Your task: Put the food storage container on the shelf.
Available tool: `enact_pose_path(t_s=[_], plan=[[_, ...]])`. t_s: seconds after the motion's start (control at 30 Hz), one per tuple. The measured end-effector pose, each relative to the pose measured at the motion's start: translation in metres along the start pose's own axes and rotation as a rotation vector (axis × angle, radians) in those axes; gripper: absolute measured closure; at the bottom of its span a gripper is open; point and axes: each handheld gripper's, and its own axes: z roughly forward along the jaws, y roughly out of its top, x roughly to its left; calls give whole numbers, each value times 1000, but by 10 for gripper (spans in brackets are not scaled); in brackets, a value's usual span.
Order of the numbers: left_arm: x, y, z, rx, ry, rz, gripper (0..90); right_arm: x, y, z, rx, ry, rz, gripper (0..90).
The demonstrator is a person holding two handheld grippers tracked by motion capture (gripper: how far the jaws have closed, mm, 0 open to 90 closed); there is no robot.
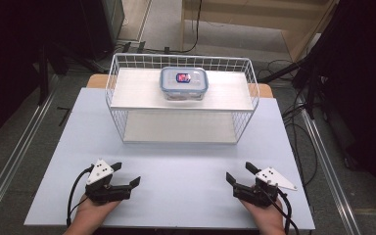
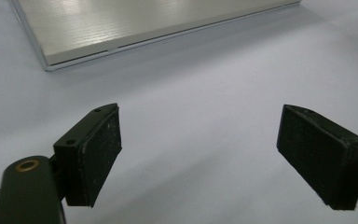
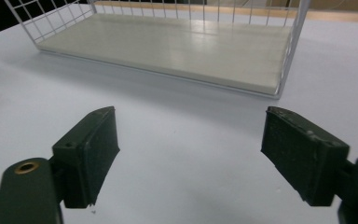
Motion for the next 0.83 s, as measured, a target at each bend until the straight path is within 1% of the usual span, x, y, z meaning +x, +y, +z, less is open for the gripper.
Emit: enact_pose_path(t_s=[0.07,0.13,0.17,0.23,0.3,0.37,0.53,0.83], plan=[[-2,0,2,4,10,14,125,1,2,0,-22,4,-1,165],[-4,2,1,-1,11,17,102,2,3,-1,-36,7,-8,159],[-4,2,1,-10,4,14,99,3,3,-2,-41,7,-13,154],[-4,3,-1,-22,3,5,96,2,2,-1,-40,13,-5,148],[-3,4,-2,-29,10,1,97,3,2,-1,-33,10,-3,146],[-2,4,-3,-23,10,0,97,2,1,-1,-32,8,-3,145],[-2,4,-4,-35,9,-4,98,3,1,-1,-33,10,-5,141],[-2,5,-5,-37,8,-7,98,3,1,-1,-34,7,0,142]])
